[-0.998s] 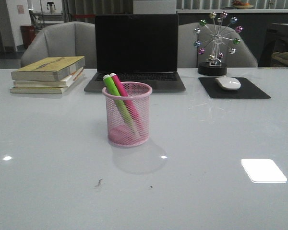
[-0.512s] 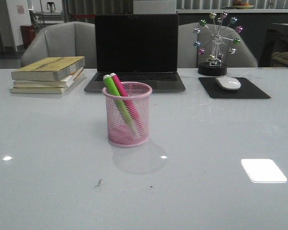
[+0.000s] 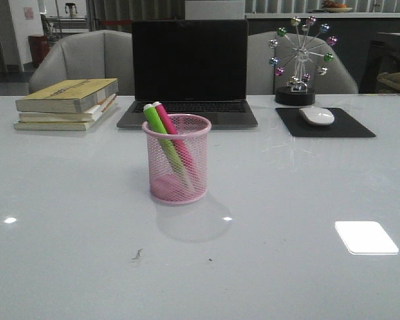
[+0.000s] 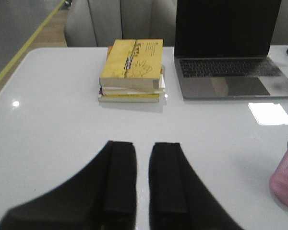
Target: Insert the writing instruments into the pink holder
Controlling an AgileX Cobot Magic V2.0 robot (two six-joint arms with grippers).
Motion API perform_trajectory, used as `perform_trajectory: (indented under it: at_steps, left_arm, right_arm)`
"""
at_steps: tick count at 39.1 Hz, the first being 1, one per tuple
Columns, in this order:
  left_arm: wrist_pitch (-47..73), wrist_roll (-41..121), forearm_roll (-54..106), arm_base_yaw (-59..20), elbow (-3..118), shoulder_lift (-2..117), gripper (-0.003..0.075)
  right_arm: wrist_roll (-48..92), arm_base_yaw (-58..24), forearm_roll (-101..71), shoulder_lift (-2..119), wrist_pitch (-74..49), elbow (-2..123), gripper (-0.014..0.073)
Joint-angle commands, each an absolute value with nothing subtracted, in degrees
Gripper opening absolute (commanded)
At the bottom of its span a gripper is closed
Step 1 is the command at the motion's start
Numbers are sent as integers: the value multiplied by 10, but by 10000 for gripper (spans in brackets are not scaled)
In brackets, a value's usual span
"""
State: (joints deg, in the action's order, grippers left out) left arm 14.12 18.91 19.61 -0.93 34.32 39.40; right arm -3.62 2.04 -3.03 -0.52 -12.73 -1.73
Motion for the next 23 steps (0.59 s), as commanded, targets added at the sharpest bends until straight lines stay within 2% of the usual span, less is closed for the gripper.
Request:
perform_trajectory:
  at_steps: [1,23]
  left_arm:
    - [83,187,194,-10,359,362,102]
    - [94,184,153,-10,359,263,99]
  right_arm:
    - [-36,22,-25,-17,-82,-18,49]
    - [-36,22,-25,-17,-82,-18,49]
